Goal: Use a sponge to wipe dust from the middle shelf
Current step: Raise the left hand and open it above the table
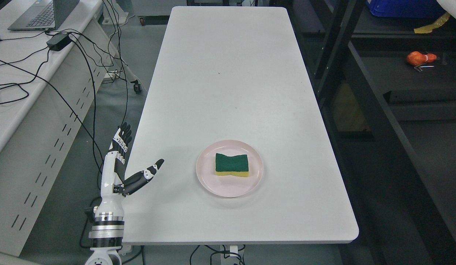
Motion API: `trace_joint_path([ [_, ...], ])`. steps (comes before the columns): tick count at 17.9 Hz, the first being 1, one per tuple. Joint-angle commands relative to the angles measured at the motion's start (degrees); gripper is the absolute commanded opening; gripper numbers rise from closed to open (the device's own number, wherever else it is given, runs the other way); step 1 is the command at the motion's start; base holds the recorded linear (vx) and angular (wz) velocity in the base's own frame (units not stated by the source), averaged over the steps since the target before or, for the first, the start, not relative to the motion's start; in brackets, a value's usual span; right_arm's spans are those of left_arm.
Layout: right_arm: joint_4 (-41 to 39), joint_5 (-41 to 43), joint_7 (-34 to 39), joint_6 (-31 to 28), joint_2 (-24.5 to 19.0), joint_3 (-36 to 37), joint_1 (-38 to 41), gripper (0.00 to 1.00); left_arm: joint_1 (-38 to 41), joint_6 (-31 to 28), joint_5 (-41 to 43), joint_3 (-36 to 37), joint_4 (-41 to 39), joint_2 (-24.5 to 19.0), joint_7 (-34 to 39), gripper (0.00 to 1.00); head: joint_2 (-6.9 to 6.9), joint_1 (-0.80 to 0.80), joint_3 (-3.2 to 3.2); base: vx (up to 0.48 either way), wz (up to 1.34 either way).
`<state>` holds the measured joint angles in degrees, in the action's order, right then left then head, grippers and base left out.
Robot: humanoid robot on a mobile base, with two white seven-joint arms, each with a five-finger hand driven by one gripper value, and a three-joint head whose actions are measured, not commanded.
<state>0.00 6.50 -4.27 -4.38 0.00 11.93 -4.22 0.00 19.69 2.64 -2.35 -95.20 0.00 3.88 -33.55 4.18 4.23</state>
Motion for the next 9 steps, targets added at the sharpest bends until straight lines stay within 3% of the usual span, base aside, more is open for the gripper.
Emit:
trace_joint_path([
  [1,-1.0,0.0,0.05,-0.02,1.0,0.02,0.0,1.0,0.17,-0.44,0.0,-1.78,0.1,-1.0,-0.01,0.99,0.0,0.0,0.0,0.0,0.0],
  [5,-1.0,0.0,0.05,-0.02,1.0,0.02,0.0,1.0,0.09,1.56,0.0,-1.95,-0.07,-1.14,-0.1,0.99,0.0,0.0,0.0,0.0,0.0],
  [9,-1.0,0.0,0.05,-0.02,1.0,0.02,0.0,1.0,-1.4,2.46,0.17,-1.25,0.46,-7.11,-6.66,0.98,0.0,0.0,0.0,0.0,0.0],
])
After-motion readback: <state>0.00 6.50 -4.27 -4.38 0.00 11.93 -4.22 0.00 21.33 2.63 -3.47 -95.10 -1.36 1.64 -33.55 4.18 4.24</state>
